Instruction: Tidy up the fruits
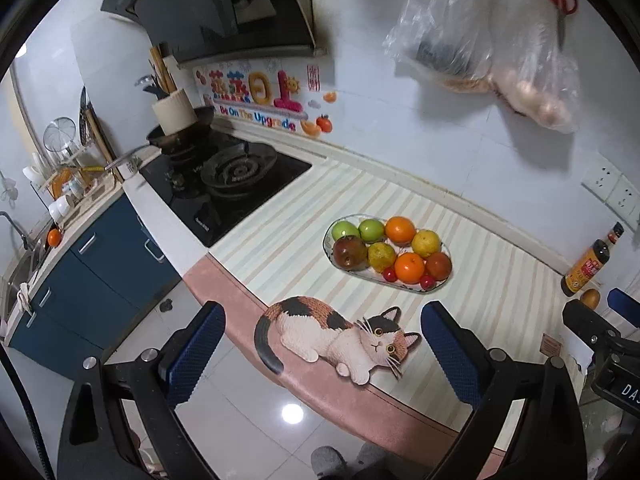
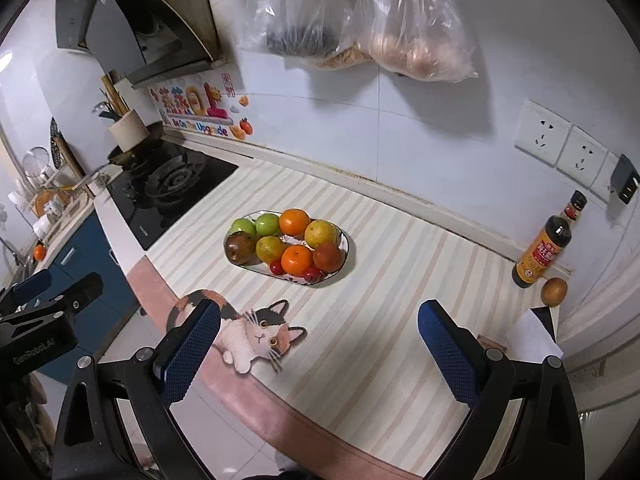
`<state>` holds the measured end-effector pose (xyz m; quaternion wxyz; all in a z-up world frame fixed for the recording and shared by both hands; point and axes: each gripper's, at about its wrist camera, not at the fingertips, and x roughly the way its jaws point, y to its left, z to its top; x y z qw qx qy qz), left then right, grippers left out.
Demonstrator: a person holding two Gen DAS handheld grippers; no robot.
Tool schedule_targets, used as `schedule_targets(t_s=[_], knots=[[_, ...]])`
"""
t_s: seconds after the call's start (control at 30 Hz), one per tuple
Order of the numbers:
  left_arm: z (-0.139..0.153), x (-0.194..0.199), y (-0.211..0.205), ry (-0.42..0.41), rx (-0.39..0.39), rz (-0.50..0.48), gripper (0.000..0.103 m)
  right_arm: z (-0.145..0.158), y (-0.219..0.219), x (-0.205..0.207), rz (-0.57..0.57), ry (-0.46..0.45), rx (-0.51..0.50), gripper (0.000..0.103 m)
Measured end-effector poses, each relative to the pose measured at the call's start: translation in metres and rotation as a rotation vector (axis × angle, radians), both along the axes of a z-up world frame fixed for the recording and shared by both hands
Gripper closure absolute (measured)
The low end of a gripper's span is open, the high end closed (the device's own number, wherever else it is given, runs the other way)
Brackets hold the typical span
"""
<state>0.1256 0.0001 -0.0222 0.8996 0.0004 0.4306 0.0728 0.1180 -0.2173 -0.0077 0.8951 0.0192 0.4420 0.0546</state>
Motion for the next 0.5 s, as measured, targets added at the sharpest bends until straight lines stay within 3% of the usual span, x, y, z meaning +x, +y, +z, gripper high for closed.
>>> schedule_targets(t_s=[0.5], knots=[[-0.036, 0.040, 0.001, 0.083, 0.010, 0.019, 0.003, -0.041, 0.011, 0.046, 0.007, 0.089, -0.013, 0.002]])
